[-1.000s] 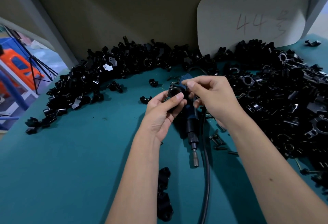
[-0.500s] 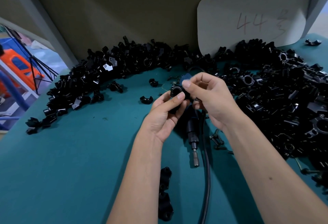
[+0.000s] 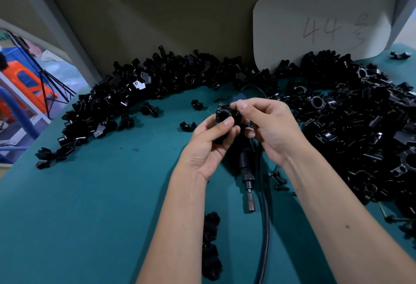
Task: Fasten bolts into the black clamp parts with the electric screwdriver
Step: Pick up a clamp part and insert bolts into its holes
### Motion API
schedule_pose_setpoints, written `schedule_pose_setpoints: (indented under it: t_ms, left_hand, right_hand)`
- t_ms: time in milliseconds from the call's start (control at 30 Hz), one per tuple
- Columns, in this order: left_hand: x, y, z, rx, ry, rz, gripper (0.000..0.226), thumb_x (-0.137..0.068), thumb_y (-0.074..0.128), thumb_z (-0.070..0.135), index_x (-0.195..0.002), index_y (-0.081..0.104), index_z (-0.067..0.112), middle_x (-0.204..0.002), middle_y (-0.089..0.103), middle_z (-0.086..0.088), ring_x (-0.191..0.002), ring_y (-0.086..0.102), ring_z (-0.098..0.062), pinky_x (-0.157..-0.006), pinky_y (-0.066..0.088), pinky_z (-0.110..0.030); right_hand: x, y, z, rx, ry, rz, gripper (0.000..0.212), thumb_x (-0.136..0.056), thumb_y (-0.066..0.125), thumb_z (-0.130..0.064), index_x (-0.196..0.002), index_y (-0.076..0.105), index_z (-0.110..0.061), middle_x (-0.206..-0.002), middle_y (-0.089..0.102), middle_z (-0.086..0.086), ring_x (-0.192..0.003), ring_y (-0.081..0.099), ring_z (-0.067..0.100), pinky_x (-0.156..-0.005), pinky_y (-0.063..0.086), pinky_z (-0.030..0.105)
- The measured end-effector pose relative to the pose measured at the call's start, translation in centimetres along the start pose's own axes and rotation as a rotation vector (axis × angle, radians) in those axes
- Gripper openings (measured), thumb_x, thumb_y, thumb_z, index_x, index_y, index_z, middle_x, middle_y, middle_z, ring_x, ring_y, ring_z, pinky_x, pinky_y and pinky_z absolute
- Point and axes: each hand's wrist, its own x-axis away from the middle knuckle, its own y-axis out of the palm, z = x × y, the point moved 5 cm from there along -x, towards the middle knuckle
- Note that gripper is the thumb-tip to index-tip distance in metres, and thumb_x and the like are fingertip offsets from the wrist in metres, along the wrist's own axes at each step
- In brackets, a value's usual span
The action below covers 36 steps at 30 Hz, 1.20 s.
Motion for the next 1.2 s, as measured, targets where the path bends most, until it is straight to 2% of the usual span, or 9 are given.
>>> schedule_pose_setpoints:
  t_ms: [100,233,400,533,667,833,1000,1133,1200]
  left_hand:
    - [0.0,0.2,-0.2,-0.017,0.0,-0.011,0.032,-0.075,0.077,0.003,-0.106,0.069,0.003,-0.089,0.075,-0.008,-0.075,0.072,-0.013,-0.067,0.059,-0.016]
    - [-0.1,0.2,0.0,0.025,0.003,-0.006,0.033,-0.076,0.077,0.003,-0.108,0.069,0.002,-0.094,0.075,-0.014,-0.075,0.071,-0.014,-0.067,0.059,-0.016]
    - [-0.1,0.2,-0.1,-0.018,0.025,0.001,0.044,-0.074,0.08,0.004,-0.116,0.066,0.002,-0.093,0.074,-0.007,-0.079,0.071,-0.013,-0.068,0.057,-0.016]
    - [-0.1,0.0,0.2,-0.009,0.025,-0.001,0.035,-0.074,0.078,0.004,-0.108,0.068,0.004,-0.091,0.076,-0.009,-0.075,0.072,-0.013,-0.067,0.058,-0.016]
    - [-0.1,0.0,0.2,-0.076,0.045,-0.01,0.037,-0.074,0.079,0.005,-0.11,0.069,0.005,-0.088,0.074,-0.003,-0.077,0.072,-0.012,-0.069,0.057,-0.016]
    - [-0.2,0.1,0.3,-0.046,0.047,0.01,0.034,-0.074,0.078,0.004,-0.107,0.068,0.004,-0.088,0.075,-0.006,-0.074,0.072,-0.013,-0.068,0.058,-0.016]
    - [-0.1,0.4,0.3,-0.088,0.059,0.006,0.045,-0.074,0.077,0.003,-0.117,0.064,0.001,-0.091,0.072,-0.006,-0.08,0.073,-0.014,-0.071,0.058,-0.017]
    - [-0.4,0.3,0.4,-0.307,0.128,0.044,0.03,-0.082,0.076,-0.008,-0.105,0.063,0.004,-0.096,0.071,-0.017,-0.08,0.075,-0.021,-0.078,0.061,-0.027]
    - [-0.5,0.2,0.5,-0.408,0.167,0.049,0.031,-0.082,0.076,-0.011,-0.107,0.06,-0.003,-0.099,0.064,-0.024,-0.08,0.073,-0.025,-0.086,0.062,-0.034]
  right_hand:
    - [-0.1,-0.2,0.2,0.044,-0.003,0.078,0.021,-0.087,0.082,-0.022,-0.07,0.071,-0.018,-0.069,0.065,-0.001,-0.059,0.056,0.009,-0.048,0.041,0.019]
    - [0.2,0.1,0.1,-0.033,0.006,-0.01,0.013,-0.097,0.071,-0.019,-0.091,0.081,-0.013,-0.078,0.062,0.004,-0.067,0.055,0.01,-0.051,0.04,0.02]
    - [0.1,0.1,-0.1,0.049,-0.038,0.126,0.026,-0.085,0.084,-0.019,-0.065,0.069,-0.021,-0.066,0.065,-0.003,-0.057,0.058,0.007,-0.047,0.043,0.018]
    - [0.3,0.6,-0.1,0.002,-0.028,0.013,0.014,-0.096,0.072,-0.018,-0.085,0.08,-0.019,-0.077,0.068,-0.002,-0.067,0.058,0.008,-0.053,0.042,0.021]
    - [0.2,0.2,-0.1,0.083,-0.037,0.127,0.028,-0.085,0.084,-0.022,-0.062,0.068,-0.023,-0.068,0.066,-0.004,-0.059,0.059,0.008,-0.05,0.043,0.02]
    - [0.3,0.5,-0.4,0.034,-0.069,0.036,0.015,-0.097,0.071,-0.017,-0.086,0.08,-0.019,-0.085,0.074,0.004,-0.076,0.065,0.012,-0.058,0.047,0.023]
    - [0.1,0.3,-0.1,0.085,-0.098,0.193,0.031,-0.085,0.086,-0.023,-0.062,0.065,-0.021,-0.067,0.065,-0.001,-0.063,0.06,0.01,-0.055,0.048,0.021]
    - [-0.1,0.1,-0.8,0.189,-0.179,0.099,0.006,-0.094,0.075,-0.029,-0.09,0.076,-0.025,-0.082,0.067,-0.007,-0.077,0.061,0.005,-0.067,0.052,0.022]
    - [-0.2,0.5,-1.0,0.289,-0.235,0.046,0.011,-0.095,0.074,-0.019,-0.099,0.081,-0.027,-0.092,0.074,-0.007,-0.087,0.067,0.007,-0.076,0.054,0.022]
